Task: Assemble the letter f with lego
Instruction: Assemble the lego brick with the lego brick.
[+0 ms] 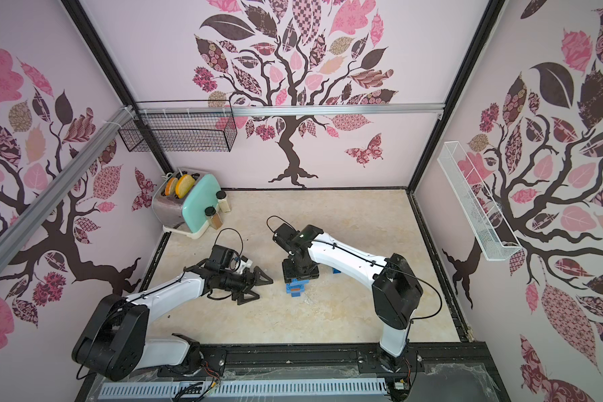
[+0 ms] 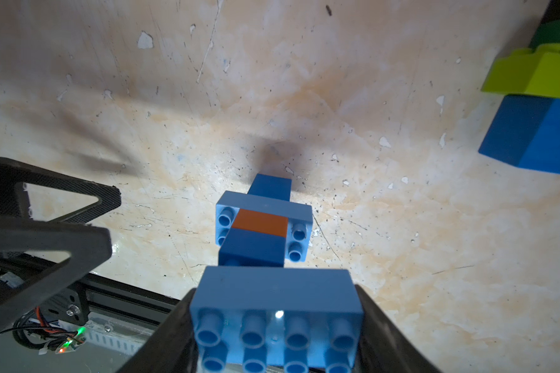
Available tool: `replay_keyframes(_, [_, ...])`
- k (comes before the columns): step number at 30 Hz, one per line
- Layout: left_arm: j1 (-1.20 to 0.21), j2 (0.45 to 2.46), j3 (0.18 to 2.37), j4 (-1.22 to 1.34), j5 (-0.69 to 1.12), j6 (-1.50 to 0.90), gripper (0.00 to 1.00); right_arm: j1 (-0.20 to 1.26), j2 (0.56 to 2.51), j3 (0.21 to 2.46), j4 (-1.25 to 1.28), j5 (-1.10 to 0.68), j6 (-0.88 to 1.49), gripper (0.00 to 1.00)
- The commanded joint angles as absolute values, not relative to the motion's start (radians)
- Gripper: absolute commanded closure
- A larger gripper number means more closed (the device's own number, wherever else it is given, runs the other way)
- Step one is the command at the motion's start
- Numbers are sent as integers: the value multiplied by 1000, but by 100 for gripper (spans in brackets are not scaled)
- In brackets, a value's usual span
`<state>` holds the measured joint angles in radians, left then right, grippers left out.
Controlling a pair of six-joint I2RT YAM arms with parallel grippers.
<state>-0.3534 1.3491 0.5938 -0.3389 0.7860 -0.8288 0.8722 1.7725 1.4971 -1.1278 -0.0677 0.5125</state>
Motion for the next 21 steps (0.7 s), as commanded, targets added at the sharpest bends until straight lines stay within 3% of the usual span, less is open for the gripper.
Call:
replay_keyframes(1, [-345,1330,587,-361,773,-804,7,883,1819,1494,-1140,-48,527,34])
replay_keyframes(21, [-321,1335,594,-437,755,-750,7,907,1850,1468,-1148,-43,591,33])
